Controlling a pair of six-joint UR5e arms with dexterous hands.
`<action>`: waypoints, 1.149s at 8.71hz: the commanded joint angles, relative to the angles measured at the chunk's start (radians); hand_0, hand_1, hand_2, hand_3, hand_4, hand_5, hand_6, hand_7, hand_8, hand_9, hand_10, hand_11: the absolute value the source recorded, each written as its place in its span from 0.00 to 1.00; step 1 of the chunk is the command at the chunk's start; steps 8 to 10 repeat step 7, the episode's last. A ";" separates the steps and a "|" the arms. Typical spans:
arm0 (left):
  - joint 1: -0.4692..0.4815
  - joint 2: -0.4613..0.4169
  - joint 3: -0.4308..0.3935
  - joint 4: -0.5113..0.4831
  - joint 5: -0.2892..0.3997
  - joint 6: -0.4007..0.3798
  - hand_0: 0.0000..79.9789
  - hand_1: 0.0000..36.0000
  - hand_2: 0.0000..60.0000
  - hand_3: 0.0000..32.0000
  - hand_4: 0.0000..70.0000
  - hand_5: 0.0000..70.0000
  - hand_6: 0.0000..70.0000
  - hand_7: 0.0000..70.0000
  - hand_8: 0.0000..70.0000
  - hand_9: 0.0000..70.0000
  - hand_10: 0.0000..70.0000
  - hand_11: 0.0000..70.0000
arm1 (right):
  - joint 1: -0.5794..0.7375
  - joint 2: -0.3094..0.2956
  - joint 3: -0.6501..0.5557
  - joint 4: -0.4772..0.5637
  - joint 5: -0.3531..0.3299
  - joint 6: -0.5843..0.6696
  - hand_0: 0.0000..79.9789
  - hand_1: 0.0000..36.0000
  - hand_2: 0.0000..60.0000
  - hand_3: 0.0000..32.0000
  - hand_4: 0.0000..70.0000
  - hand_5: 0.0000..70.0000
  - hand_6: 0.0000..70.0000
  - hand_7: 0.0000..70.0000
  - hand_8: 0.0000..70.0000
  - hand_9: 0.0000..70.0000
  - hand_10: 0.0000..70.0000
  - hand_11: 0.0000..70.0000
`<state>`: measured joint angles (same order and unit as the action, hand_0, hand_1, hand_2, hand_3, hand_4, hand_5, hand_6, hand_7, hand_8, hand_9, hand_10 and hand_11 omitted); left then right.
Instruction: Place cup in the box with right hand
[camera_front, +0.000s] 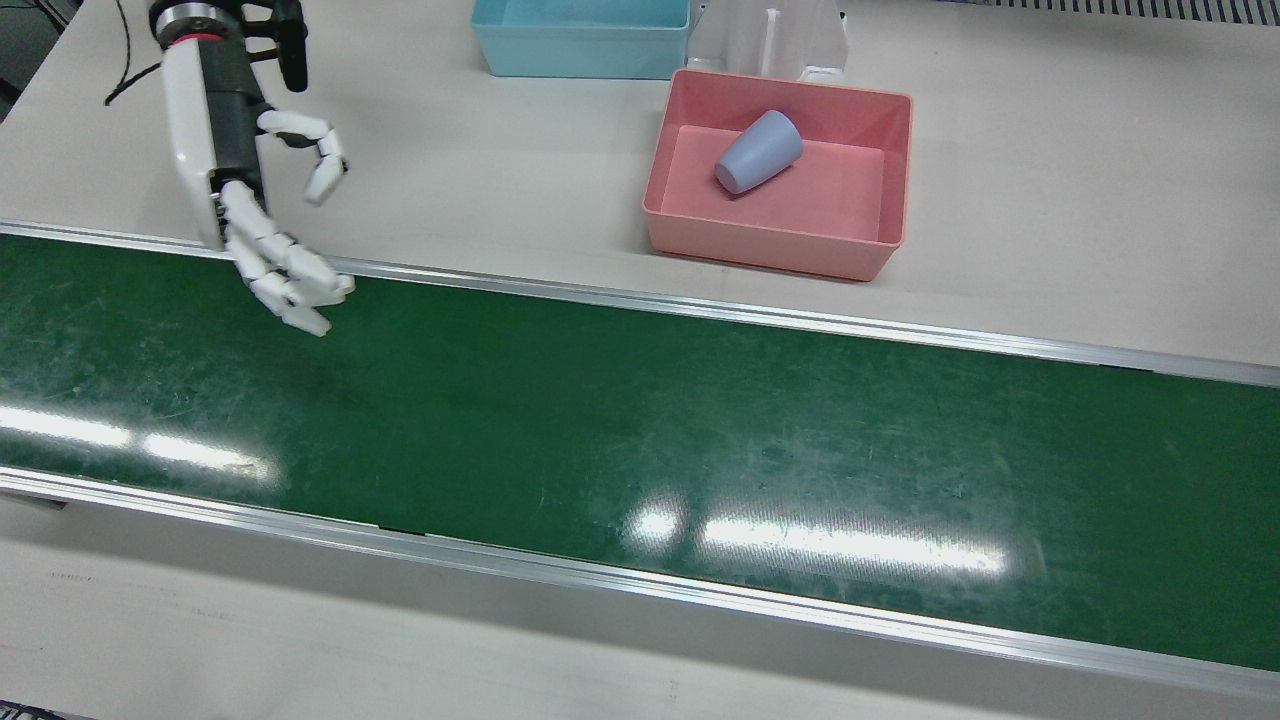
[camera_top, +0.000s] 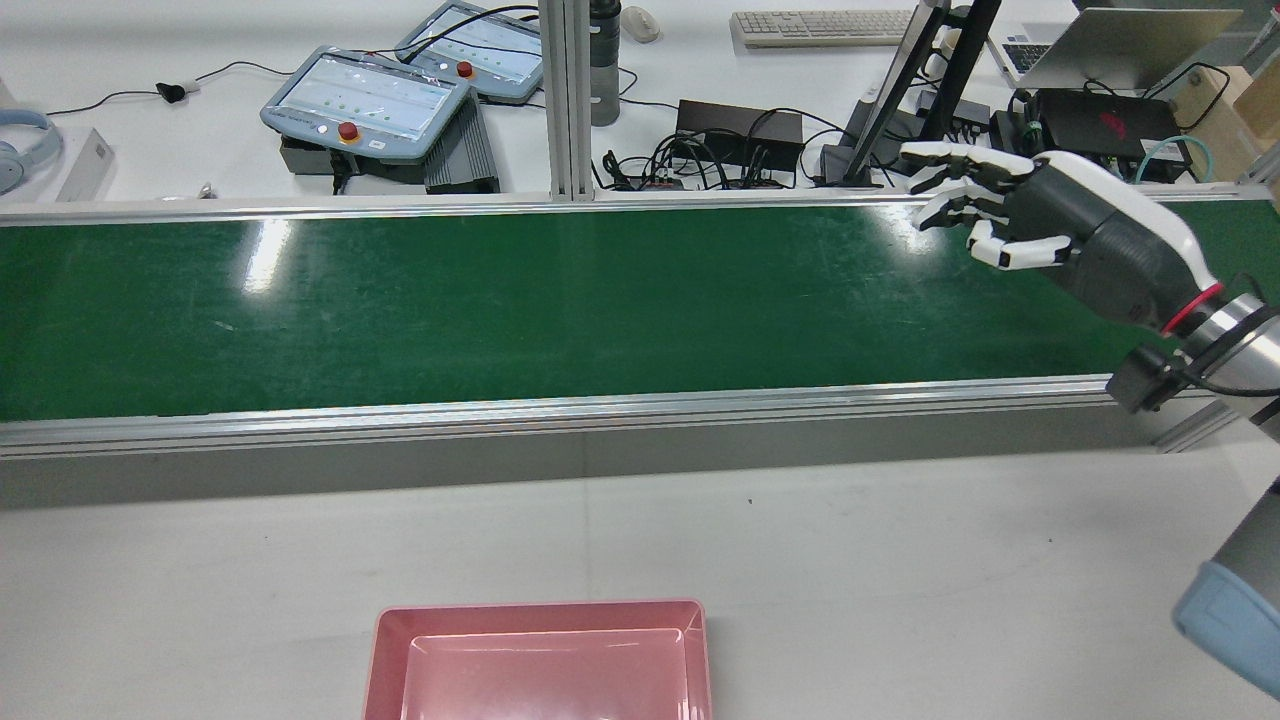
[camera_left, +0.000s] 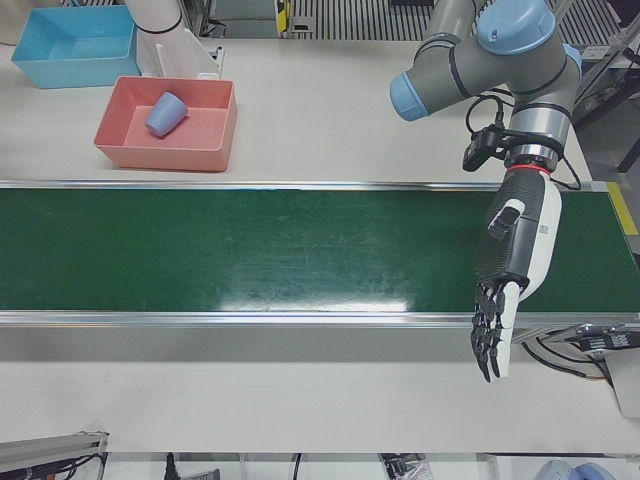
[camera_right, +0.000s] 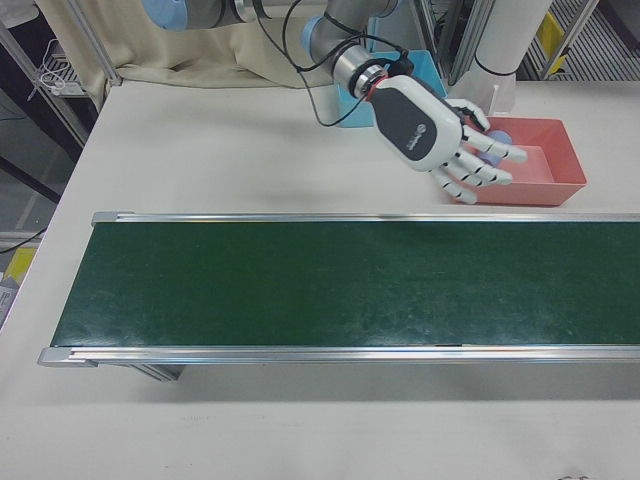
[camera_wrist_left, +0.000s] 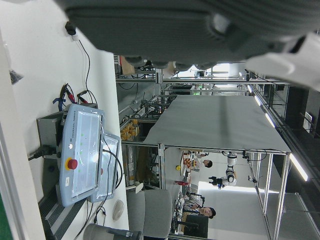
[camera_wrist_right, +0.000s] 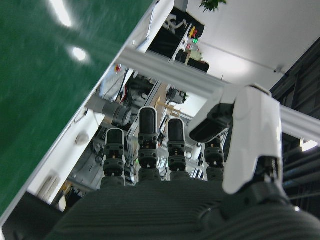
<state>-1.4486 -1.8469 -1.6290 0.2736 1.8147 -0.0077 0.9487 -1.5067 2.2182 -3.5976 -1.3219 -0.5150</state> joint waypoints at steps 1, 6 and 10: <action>-0.001 0.000 -0.002 0.001 0.000 0.000 0.00 0.00 0.00 0.00 0.00 0.00 0.00 0.00 0.00 0.00 0.00 0.00 | 0.235 -0.014 -0.492 0.373 -0.043 0.235 0.65 1.00 1.00 0.00 0.00 0.17 0.15 0.38 0.29 0.47 0.16 0.28; -0.001 0.000 -0.003 0.001 0.000 0.000 0.00 0.00 0.00 0.00 0.00 0.00 0.00 0.00 0.00 0.00 0.00 0.00 | 0.291 -0.014 -0.569 0.481 -0.103 0.244 0.64 0.57 0.06 0.00 0.00 0.09 0.02 0.00 0.01 0.05 0.00 0.03; -0.001 0.000 -0.002 0.001 0.000 0.000 0.00 0.00 0.00 0.00 0.00 0.00 0.00 0.00 0.00 0.00 0.00 0.00 | 0.289 -0.007 -0.568 0.481 -0.106 0.244 0.64 0.59 0.09 0.00 0.00 0.08 0.00 0.00 0.00 0.00 0.00 0.00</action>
